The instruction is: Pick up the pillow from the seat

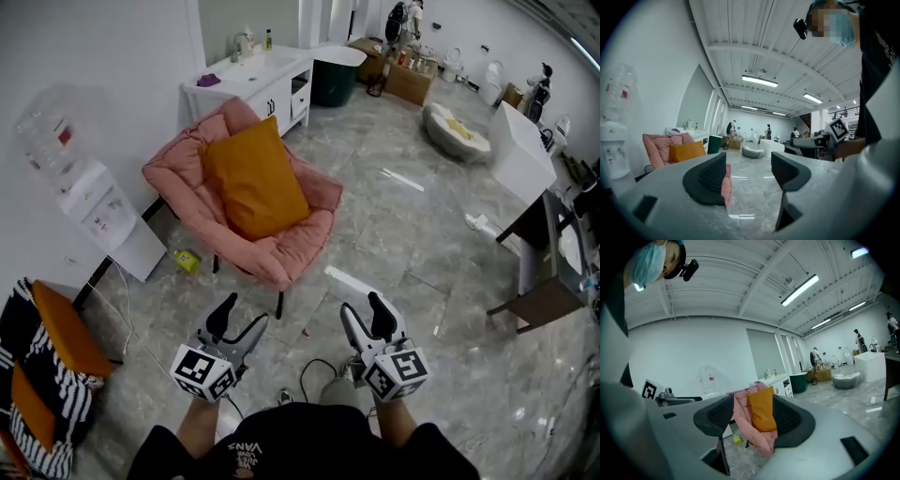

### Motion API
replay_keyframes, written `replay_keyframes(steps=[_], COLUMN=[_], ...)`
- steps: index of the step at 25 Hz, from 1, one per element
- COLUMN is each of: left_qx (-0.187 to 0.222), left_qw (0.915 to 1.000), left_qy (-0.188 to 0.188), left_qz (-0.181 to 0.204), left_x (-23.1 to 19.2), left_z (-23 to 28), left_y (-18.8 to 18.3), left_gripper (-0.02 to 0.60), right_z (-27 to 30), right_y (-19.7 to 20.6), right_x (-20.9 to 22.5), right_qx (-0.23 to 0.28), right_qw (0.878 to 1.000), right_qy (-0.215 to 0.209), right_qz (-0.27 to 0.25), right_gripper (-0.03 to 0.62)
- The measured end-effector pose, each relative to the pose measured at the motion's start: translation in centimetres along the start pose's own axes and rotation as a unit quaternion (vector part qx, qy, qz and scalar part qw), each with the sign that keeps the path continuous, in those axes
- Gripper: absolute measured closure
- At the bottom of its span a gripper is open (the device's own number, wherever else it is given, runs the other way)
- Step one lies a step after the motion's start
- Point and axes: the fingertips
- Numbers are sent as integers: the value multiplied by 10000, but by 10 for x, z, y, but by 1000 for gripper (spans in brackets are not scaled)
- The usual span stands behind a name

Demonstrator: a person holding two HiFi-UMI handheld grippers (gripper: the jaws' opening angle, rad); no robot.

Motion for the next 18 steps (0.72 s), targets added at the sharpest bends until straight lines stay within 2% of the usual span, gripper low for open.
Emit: replay_keyframes(steps=[7,18], left_qx=[-31,51], left_qw=[9996,9967], left_qy=[-285,-814], left_qz=[-32,23], left_x=[-9,7], left_z=[43,149], left_y=[-4,-21], left_gripper=[282,282], right_z=[27,71], right_y=[-8,-42], right_x=[43,148], right_qx=[-122,-318], right_qw=[9998,9970], right_qy=[-154,-704], right_qz=[47,37], right_gripper=[335,333])
Point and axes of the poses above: the fingertips, and each gripper's own axes: z forward along the fingers, x to its right, y out of its underside, and after that the axes turned 2 degrees about z, right-handed
